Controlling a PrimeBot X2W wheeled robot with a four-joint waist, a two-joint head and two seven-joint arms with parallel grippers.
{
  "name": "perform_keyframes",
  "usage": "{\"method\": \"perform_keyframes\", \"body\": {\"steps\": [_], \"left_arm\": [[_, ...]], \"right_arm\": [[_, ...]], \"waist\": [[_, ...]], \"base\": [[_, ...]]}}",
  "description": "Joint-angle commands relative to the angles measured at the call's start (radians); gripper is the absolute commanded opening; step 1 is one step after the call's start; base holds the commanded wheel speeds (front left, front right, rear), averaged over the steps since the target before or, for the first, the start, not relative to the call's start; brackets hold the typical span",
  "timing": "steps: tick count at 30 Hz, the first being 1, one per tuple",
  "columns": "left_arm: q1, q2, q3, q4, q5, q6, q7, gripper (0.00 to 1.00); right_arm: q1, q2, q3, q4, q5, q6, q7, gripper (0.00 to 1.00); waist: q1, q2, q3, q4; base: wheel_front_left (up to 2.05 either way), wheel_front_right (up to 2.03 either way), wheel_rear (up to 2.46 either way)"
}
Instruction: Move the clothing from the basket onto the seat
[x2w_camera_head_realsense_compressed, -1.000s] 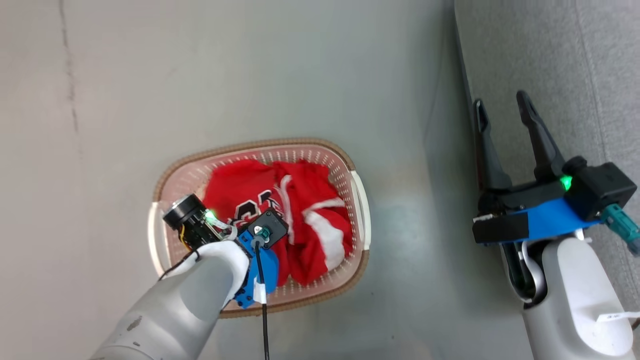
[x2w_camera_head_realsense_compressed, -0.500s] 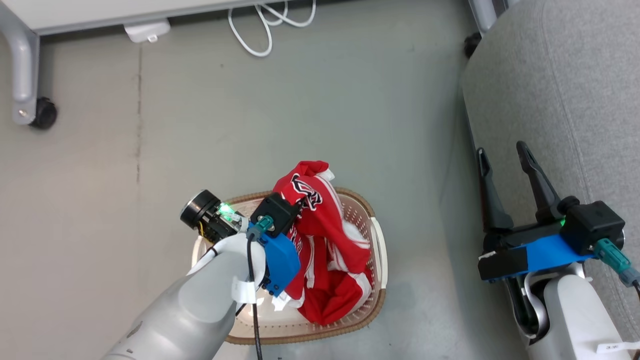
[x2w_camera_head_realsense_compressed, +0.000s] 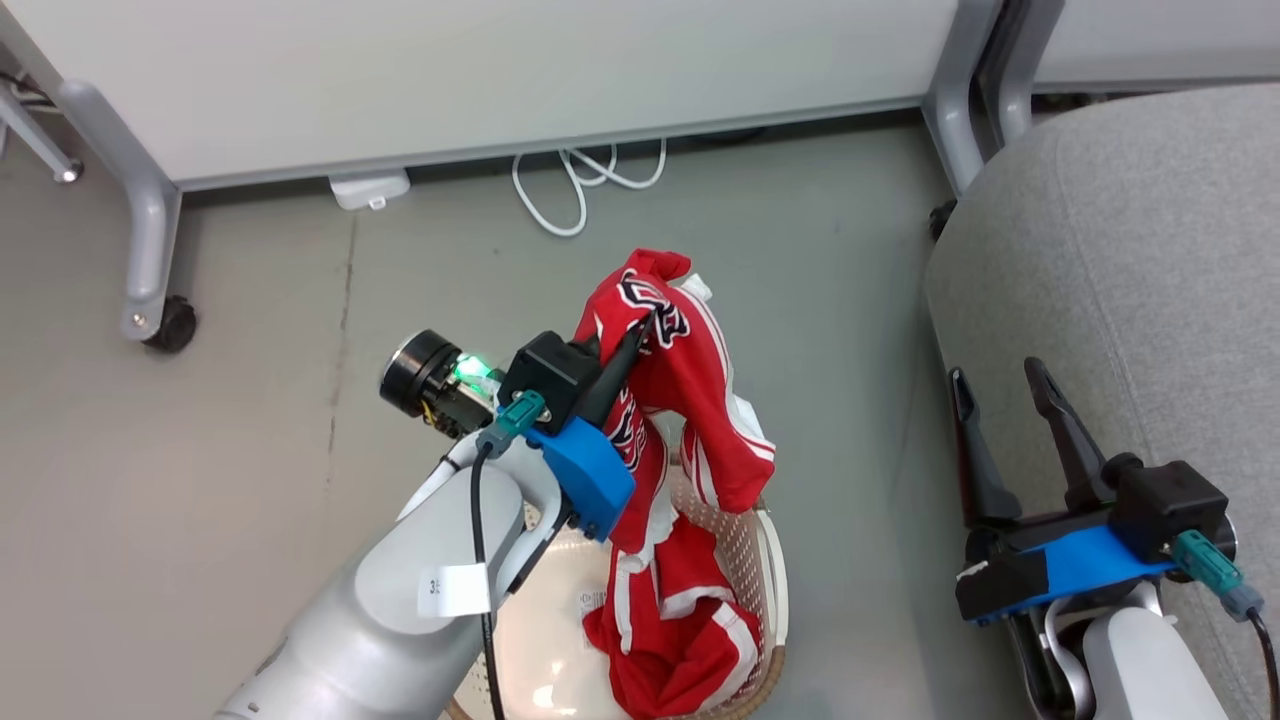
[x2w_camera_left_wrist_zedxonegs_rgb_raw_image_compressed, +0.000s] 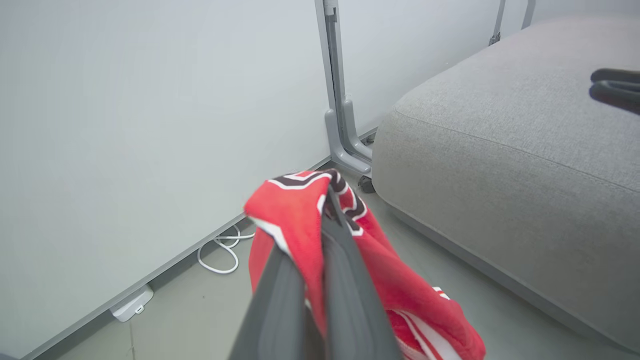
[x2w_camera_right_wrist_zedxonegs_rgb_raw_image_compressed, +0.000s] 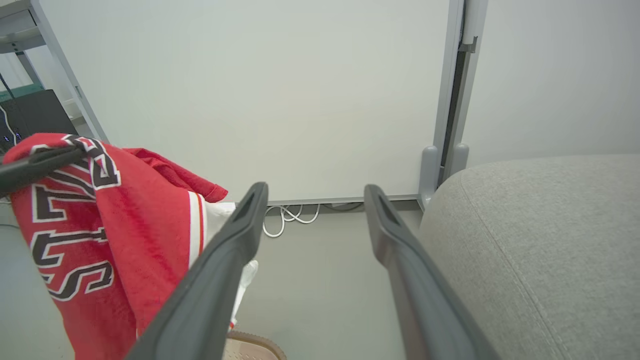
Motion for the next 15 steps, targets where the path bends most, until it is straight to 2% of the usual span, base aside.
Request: {"method": "perform_keyframes", "body": {"steps": [1,15], "left_arm": [[0.0,-0.003,0.016,-0.022,0.014,0.001,-0.005,0.0],[-0.039,-0.034,0.062,-0.124,0.066,-0.016,-0.005,0.0]], "right_arm": [[0.019,0.004,-0.001,0.004,0.002,0.0,-0.004,1.0],[0.089,0.013,-0.014,0.017,0.004,0.0,-0.004,1.0]], "waist": [[0.0002,0.0,-0.033,0.002],[0.0002,0.0,-0.137,0.003]], "base": [[0.0,0.0,0.0],[0.0,0.0,0.0]]}}
